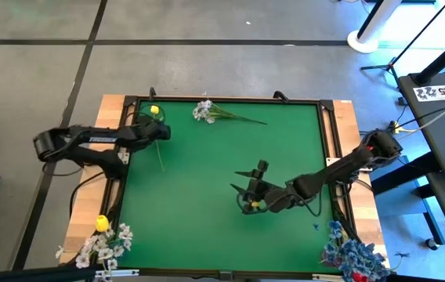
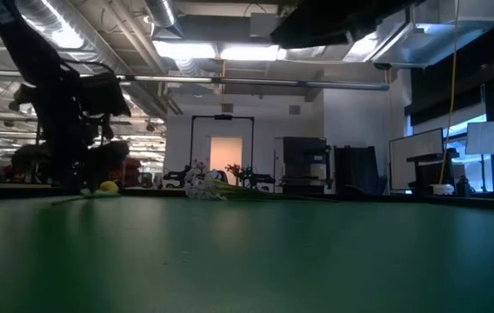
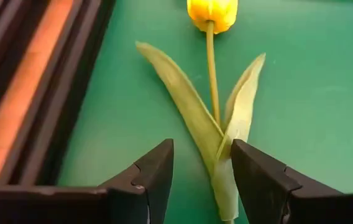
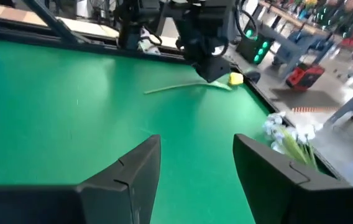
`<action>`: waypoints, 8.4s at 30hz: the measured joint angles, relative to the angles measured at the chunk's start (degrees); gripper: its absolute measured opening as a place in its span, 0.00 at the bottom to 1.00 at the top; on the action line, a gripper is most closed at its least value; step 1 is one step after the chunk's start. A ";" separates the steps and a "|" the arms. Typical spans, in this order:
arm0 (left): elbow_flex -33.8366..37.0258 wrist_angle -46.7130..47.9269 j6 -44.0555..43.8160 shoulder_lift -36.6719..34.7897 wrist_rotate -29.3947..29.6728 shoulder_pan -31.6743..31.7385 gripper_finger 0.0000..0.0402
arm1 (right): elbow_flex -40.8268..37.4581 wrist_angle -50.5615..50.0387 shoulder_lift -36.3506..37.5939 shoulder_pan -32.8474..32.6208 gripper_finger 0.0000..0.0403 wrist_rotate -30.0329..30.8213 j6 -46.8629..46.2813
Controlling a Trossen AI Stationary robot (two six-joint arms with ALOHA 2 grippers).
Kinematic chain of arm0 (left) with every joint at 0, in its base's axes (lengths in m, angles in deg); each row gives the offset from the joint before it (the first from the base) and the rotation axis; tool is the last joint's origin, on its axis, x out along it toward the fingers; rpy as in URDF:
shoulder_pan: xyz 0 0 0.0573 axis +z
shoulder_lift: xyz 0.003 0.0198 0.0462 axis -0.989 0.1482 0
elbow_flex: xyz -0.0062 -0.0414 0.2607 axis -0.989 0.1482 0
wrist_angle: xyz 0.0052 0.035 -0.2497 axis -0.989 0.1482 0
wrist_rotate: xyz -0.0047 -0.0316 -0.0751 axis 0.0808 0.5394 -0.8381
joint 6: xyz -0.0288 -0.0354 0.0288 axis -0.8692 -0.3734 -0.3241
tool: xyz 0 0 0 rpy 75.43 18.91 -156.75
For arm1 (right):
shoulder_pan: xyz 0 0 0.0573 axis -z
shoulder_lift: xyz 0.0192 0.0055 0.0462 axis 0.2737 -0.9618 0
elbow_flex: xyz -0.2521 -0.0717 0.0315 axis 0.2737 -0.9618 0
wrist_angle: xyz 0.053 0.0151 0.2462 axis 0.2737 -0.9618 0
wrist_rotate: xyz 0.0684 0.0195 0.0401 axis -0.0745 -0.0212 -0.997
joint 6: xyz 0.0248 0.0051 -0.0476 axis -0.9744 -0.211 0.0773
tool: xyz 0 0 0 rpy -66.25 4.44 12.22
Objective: Sort flowers into vase by color
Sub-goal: Put the yellow flower into the blue vase, then put the white flowers into the blue vase
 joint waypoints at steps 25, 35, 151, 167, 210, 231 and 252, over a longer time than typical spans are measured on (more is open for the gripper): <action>0.08 -22.33 9.59 -8.36 -9.81 -23.60 0.05 | 0.00 -8.73 3.10 0.00 0.50 -10.51 -9.11; 0.06 -23.29 28.20 -34.19 -12.06 -54.24 0.03 | 0.00 -9.84 3.08 0.02 0.50 -12.04 -10.88; 7.01 -86.15 59.43 -15.78 37.49 -133.12 0.35 | 0.00 -3.63 3.06 6.10 0.50 -6.50 -21.16; 7.02 -81.79 71.63 -19.11 48.47 -113.31 0.35 | 0.03 -3.83 1.24 13.18 0.50 -14.16 -20.90; 7.08 -67.18 46.28 -19.04 37.58 -90.56 0.35 | 11.51 -17.97 -17.91 52.56 0.02 -41.99 -1.32; 7.08 -67.00 50.55 -19.00 12.75 -71.26 0.52 | 13.49 8.75 -4.05 20.03 0.00 -36.93 -1.30; 7.05 -60.53 40.03 -18.06 5.81 -68.22 0.51 | 7.08 -24.60 -9.95 55.88 0.50 -42.85 -0.70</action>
